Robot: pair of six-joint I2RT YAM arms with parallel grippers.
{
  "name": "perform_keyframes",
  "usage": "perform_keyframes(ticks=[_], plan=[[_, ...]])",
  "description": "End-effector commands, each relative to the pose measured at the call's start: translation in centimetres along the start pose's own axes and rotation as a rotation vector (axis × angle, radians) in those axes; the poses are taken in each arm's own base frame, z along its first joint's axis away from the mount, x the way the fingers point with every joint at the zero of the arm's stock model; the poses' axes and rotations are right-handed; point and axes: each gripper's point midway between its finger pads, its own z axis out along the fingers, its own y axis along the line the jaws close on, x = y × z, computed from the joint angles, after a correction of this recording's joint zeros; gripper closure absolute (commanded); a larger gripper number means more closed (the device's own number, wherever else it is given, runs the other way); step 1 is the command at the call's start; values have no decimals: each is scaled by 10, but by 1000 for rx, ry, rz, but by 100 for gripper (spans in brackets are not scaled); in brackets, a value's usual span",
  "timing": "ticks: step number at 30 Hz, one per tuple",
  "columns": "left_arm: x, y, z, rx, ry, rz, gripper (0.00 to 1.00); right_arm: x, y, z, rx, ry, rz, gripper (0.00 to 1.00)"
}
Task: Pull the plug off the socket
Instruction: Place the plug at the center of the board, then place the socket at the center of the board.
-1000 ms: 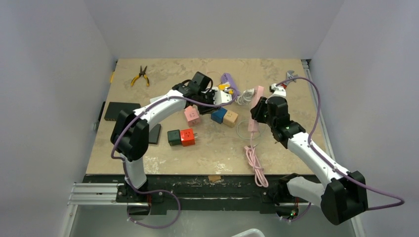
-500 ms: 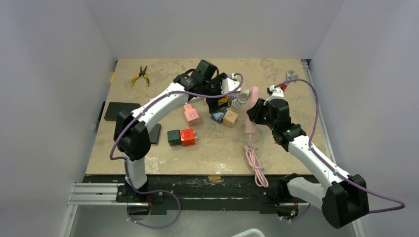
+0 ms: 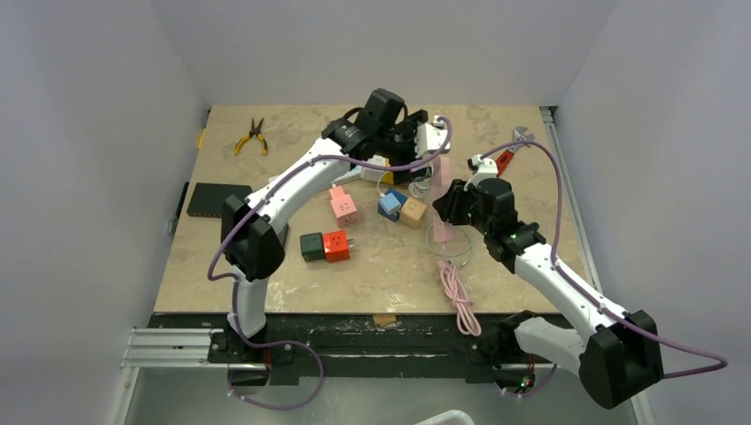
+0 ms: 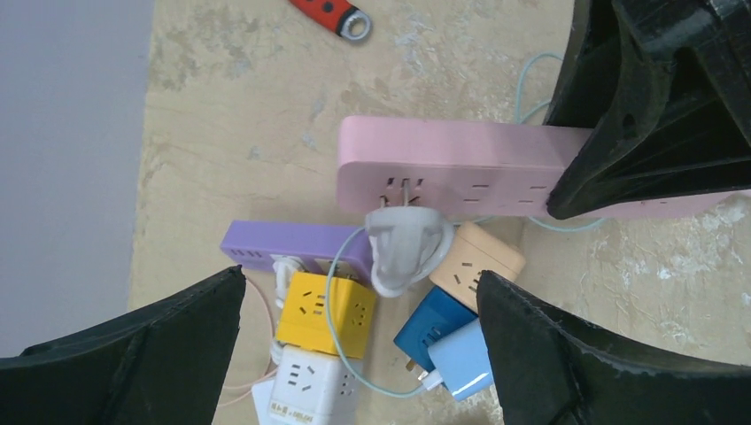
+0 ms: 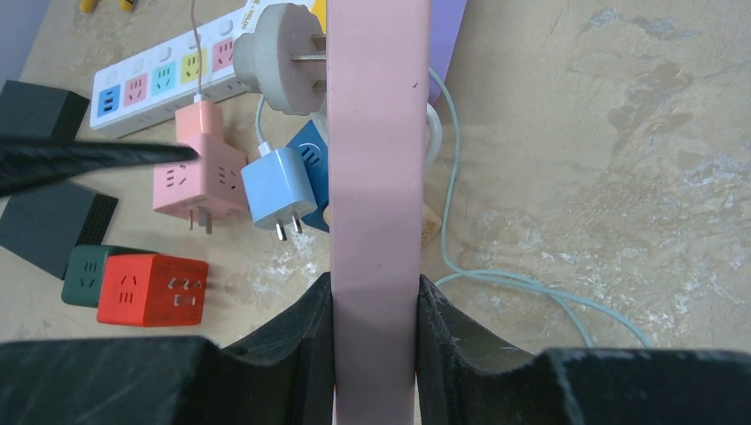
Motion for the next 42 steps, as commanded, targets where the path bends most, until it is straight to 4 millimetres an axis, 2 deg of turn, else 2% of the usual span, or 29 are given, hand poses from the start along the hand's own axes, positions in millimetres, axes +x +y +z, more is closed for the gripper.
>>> perform_keyframes(ticks=[1, 6, 7, 8, 10, 11, 15, 17, 18, 22, 28, 34, 38, 42], plan=[[-6, -17, 18, 69, -12, 124, 0, -39, 29, -5, -103, -107, -44, 100], [-3, -17, 30, 69, 11, 184, 4, -44, 33, -6, -118, -112, -47, 100], [-16, -4, 32, 21, -30, 217, 7, -46, 35, -7, -123, -117, -47, 100], [-4, -12, 32, 54, 15, 194, 10, -49, 36, -8, -127, -121, -48, 100], [-2, -11, 34, 57, 32, 193, 26, -53, 38, -10, -133, -131, -50, 100], [-1, -11, 34, 56, 35, 195, 30, -54, 39, -11, -136, -136, -50, 100], [-3, 0, 37, 12, 33, 195, 71, -60, 40, -13, -132, -146, -53, 100], [-5, 6, 38, -12, 38, 191, 95, -63, 38, -12, -115, -154, -53, 100], [-5, 10, 39, -25, 44, 187, 100, -64, 34, -11, -92, -161, -52, 100], [-4, 31, 33, -84, 51, 159, 100, -71, 24, -4, -24, -173, -37, 100], [4, 92, 6, -229, 48, 101, 100, -64, -42, 5, 340, -132, 48, 100], [23, 133, -17, -348, 71, 96, 100, -55, -82, 5, 548, -109, 99, 100], [30, 138, -20, -354, 76, 75, 100, -46, -106, 11, 654, -51, 120, 100], [24, 126, -12, -314, 43, 54, 100, -59, -131, 25, 735, -66, 167, 100]])
